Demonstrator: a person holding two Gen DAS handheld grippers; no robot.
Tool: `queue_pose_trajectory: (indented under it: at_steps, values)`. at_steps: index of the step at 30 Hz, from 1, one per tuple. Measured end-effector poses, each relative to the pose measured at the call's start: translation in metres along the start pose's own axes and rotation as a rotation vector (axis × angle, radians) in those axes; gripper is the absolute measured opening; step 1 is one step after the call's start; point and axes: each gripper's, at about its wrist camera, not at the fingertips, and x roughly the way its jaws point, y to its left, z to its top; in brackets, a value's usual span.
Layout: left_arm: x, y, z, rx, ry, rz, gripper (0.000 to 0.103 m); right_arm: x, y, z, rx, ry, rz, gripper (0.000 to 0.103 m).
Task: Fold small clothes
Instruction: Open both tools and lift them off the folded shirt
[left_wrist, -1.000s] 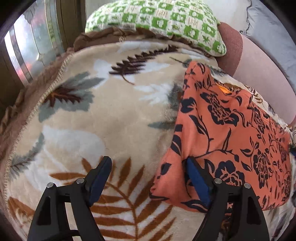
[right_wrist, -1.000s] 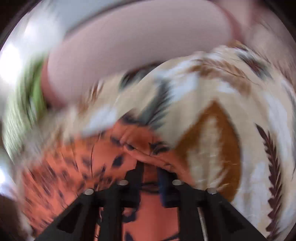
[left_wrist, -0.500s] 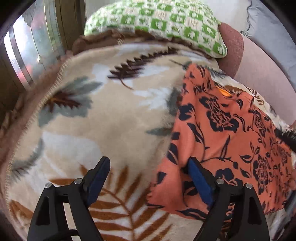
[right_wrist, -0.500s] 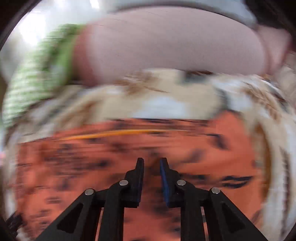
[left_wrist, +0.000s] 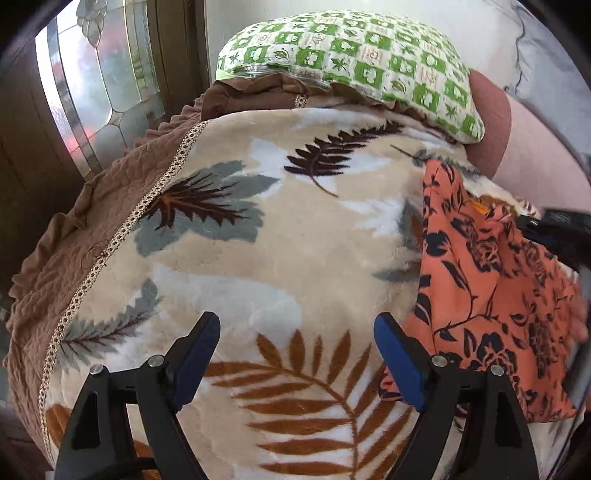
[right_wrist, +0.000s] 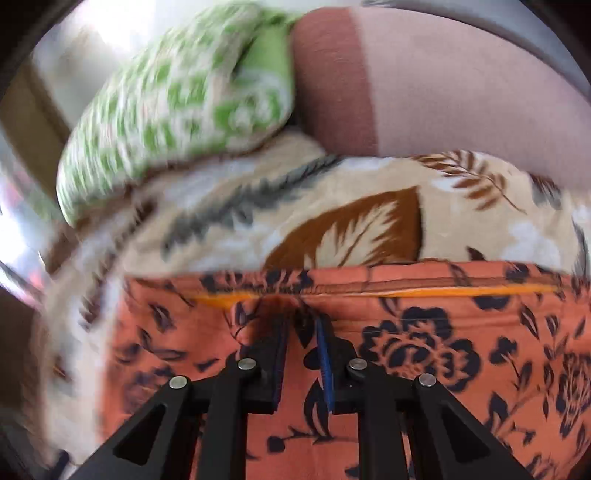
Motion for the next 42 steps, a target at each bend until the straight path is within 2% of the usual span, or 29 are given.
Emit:
queue_pose_trajectory:
  at_steps: [4, 5, 7, 11, 14, 16, 18, 21, 22, 23, 25, 27, 29, 32, 36, 37, 38, 39, 42]
  values:
    - [-0.003, 0.009, -0.004, -0.077, 0.057, -0.151, 0.087, -0.060, -0.016, -0.033, -0.016, 0.002, 0.111, 0.019]
    - [-0.003, 0.008, -0.006, -0.082, 0.066, -0.160, 0.087, -0.077, -0.024, -0.049, -0.013, 0.003, 0.135, 0.019]
    - [-0.008, 0.003, -0.015, -0.063, 0.081, -0.160, 0.086, -0.093, -0.034, -0.073, -0.010, 0.005, 0.152, 0.019]
    - [-0.030, -0.020, -0.037, -0.008, 0.086, -0.304, 0.086, -0.132, -0.070, -0.131, 0.069, 0.035, 0.201, 0.019]
    - [-0.031, -0.043, -0.054, 0.014, 0.138, -0.396, 0.086, -0.156, -0.096, -0.170, 0.126, 0.033, 0.219, 0.019]
    - [-0.023, -0.054, -0.063, -0.014, 0.188, -0.425, 0.086, -0.165, -0.115, -0.191, 0.177, 0.038, 0.238, 0.019]
    - [-0.015, -0.059, -0.068, -0.070, 0.221, -0.448, 0.086, -0.172, -0.141, -0.210, 0.291, 0.035, 0.270, 0.020]
    - [-0.005, -0.068, -0.069, -0.101, 0.215, -0.441, 0.086, -0.175, -0.169, -0.226, 0.403, 0.027, 0.252, 0.042]
    - [-0.003, -0.071, -0.067, -0.101, 0.206, -0.431, 0.086, -0.177, -0.174, -0.229, 0.427, 0.005, 0.248, 0.058]
    - [-0.002, -0.074, -0.066, -0.110, 0.185, -0.426, 0.086, -0.177, -0.178, -0.230, 0.444, -0.010, 0.253, 0.061]
    - [0.001, -0.080, -0.064, -0.124, 0.166, -0.455, 0.086, -0.175, -0.178, -0.228, 0.464, -0.017, 0.276, 0.061]
    - [0.007, -0.085, -0.061, -0.155, 0.153, -0.465, 0.086, -0.178, -0.170, -0.225, 0.433, -0.038, 0.280, 0.061]
    - [0.008, -0.087, -0.058, -0.177, 0.112, -0.474, 0.086, -0.184, -0.162, -0.223, 0.387, -0.060, 0.267, 0.061]
    - [0.011, -0.098, -0.054, -0.170, 0.048, -0.478, 0.086, -0.193, -0.162, -0.223, 0.387, -0.086, 0.302, 0.061]
    - [0.018, -0.108, -0.049, -0.152, 0.014, -0.460, 0.073, -0.204, -0.170, -0.228, 0.379, -0.110, 0.289, 0.061]
    - [0.021, -0.109, -0.048, -0.148, 0.013, -0.459, 0.062, -0.208, -0.173, -0.230, 0.375, -0.118, 0.281, 0.061]
    - [0.022, -0.108, -0.047, -0.148, 0.012, -0.467, 0.047, -0.210, -0.176, -0.231, 0.374, -0.122, 0.283, 0.061]
    - [0.025, -0.107, -0.047, -0.155, 0.010, -0.484, 0.038, -0.211, -0.181, -0.232, 0.379, -0.125, 0.287, 0.061]
    - [0.036, -0.102, -0.047, -0.187, 0.016, -0.523, 0.035, -0.215, -0.192, -0.233, 0.403, -0.137, 0.292, 0.061]
